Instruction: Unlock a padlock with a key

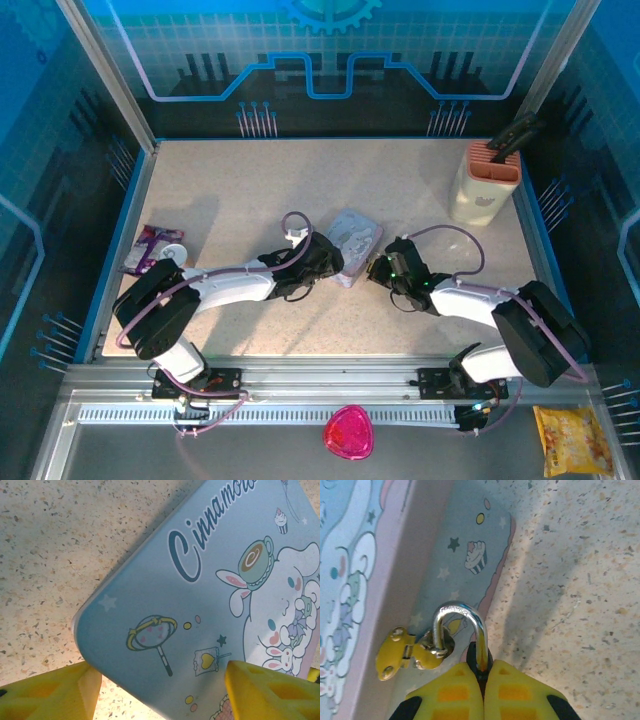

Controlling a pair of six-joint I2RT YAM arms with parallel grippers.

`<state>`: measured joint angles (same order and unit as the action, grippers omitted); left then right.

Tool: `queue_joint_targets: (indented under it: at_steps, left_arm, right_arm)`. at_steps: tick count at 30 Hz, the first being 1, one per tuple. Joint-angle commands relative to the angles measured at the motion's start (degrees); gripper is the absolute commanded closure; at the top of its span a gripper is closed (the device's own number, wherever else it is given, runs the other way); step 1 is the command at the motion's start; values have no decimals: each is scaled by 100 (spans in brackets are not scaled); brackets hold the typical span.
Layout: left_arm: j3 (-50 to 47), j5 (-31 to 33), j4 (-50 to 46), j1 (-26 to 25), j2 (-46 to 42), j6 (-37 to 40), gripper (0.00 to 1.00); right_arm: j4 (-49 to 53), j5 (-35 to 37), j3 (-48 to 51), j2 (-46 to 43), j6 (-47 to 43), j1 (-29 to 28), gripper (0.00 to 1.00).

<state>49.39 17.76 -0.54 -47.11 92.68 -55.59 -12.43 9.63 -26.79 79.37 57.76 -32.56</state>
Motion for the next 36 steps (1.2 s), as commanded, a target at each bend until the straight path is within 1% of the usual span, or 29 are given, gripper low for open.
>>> queue_joint_targets:
  at_steps: [1,4,6,8,12,17,20,23,26,27,28,29,30,33,36]
  left_arm:
    - [-40,-20,-474,-36,276,-55,33]
    - [-43,-18,-494,-34,270,-70,33]
    - [-74,-18,-477,-39,251,-105,33]
    - [-120,-31,-441,-38,237,-136,33]
    - [-145,-28,-425,-35,224,-145,33]
    - [-135,-18,-422,-38,206,-133,33]
    - [-128,-25,-425,-39,216,-136,33]
    - [-124,-2,-450,-30,218,-118,34]
    - [-139,3,-491,6,166,-77,33]
    - [-197,-233,-379,74,101,-76,33]
    - [-299,-841,-33,210,-14,-42,33]
    - [-361,-1270,171,290,-140,-20,33]
    - [-314,-1401,111,279,-350,77,32]
    - [50,-1021,-672,128,-863,662,29]
    - [-203,-590,-834,233,-1326,994,27]
  right_arm:
    - [-250,-12,22,145,-131,145,100]
    - [-1114,-615,171,346,335,261,100]
    - [-1555,-864,281,475,806,303,100]
    - [-1930,-921,412,525,1189,335,100]
    - [-2191,-919,579,544,1686,422,100]
    - [-2536,-997,749,612,2055,504,100]
    - [-2626,-1039,763,580,2101,515,100]
    - [-2136,-863,712,291,1869,513,100]
    - [-1353,-677,670,-141,1409,596,100]
    - [-1018,-652,614,-286,1198,634,100]
    - [-792,-748,562,-377,981,719,100]
    - [-673,-906,531,-435,819,799,100]
    - [-500,-1011,508,-535,638,874,100]
    - [414,-1052,383,-927,-67,988,100]
    - [1109,-1128,358,-1418,-654,1145,100]
